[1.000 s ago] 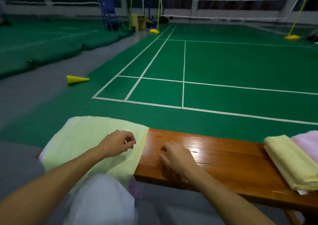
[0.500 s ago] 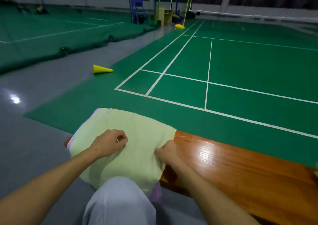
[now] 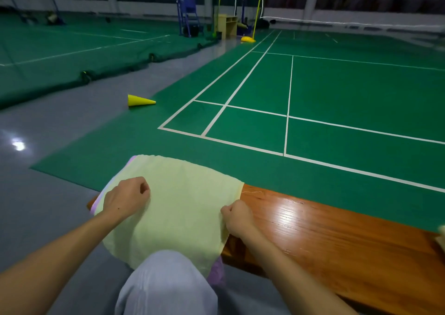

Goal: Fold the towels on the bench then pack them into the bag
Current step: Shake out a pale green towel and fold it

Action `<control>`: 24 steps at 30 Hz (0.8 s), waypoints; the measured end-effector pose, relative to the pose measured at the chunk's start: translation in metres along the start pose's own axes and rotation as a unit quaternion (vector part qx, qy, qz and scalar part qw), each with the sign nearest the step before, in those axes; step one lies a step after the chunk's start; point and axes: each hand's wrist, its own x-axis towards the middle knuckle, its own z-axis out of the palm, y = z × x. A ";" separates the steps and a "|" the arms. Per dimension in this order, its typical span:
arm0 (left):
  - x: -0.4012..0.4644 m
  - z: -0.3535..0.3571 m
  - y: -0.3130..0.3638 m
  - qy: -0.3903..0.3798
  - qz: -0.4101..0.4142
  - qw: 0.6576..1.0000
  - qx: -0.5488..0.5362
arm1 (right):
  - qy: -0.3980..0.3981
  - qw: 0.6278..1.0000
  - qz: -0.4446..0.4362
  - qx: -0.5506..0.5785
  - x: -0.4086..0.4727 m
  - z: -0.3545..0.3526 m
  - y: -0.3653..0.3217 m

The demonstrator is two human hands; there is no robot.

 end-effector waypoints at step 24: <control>-0.019 0.004 0.107 -0.174 -0.018 0.960 -0.219 | 0.169 0.900 -0.055 0.398 -0.031 -0.141 0.076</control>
